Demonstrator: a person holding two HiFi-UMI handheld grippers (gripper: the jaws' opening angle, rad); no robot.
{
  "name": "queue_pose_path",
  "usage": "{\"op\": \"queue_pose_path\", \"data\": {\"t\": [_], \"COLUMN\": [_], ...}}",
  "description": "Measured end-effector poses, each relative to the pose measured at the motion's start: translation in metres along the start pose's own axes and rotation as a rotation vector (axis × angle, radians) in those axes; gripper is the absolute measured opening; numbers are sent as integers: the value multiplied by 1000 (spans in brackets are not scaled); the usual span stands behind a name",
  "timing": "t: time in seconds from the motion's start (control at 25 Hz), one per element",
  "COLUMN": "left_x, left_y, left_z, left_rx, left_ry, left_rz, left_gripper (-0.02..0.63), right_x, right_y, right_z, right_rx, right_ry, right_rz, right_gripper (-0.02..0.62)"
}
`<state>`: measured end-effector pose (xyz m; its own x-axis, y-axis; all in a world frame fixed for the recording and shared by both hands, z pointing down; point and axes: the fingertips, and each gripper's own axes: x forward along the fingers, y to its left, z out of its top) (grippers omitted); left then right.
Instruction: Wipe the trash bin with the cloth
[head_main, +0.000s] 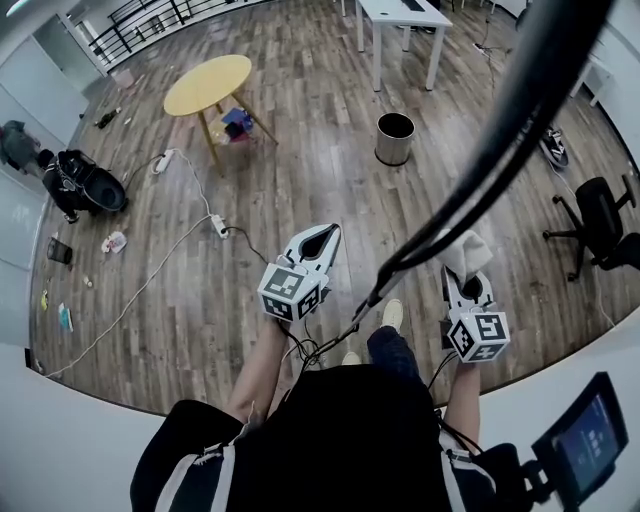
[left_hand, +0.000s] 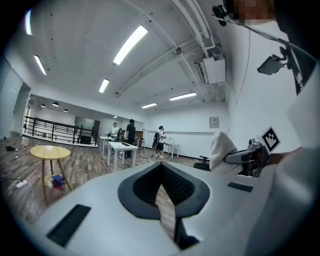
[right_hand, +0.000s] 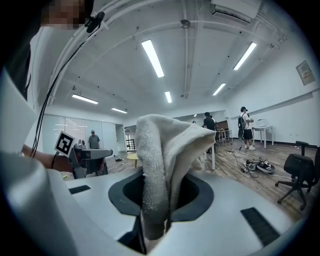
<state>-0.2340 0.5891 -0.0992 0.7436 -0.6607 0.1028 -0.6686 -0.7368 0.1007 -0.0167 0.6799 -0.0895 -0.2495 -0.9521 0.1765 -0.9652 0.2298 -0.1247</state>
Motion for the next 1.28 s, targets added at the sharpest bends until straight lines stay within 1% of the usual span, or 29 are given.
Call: {"op": "queue_pose_path", "data": {"t": [0.24,0.4,0.88,1.08,1.28], "left_x": [49,88,220,264,297], "left_y": [16,27,47,59,70], "left_z": [-5,0,7,15,15], "left_rx": [-1,-7,-6,-7,-5], "left_ry": [8,8,36,41,47], "left_rz": [10,15,29,37,36], "left_gripper": [-3,-3,-3,-3,-3], "right_x": [42,72,155,192,218], "right_y": [-36,-64,-168,-196,-217], "right_z": [-3,6,23,32,33], "right_rx": [9,7,20,30,38], "right_ry": [8,10,25,31,41], "right_rz": [14,24,53,71,77], "right_gripper": [92,92,92,92,92]}}
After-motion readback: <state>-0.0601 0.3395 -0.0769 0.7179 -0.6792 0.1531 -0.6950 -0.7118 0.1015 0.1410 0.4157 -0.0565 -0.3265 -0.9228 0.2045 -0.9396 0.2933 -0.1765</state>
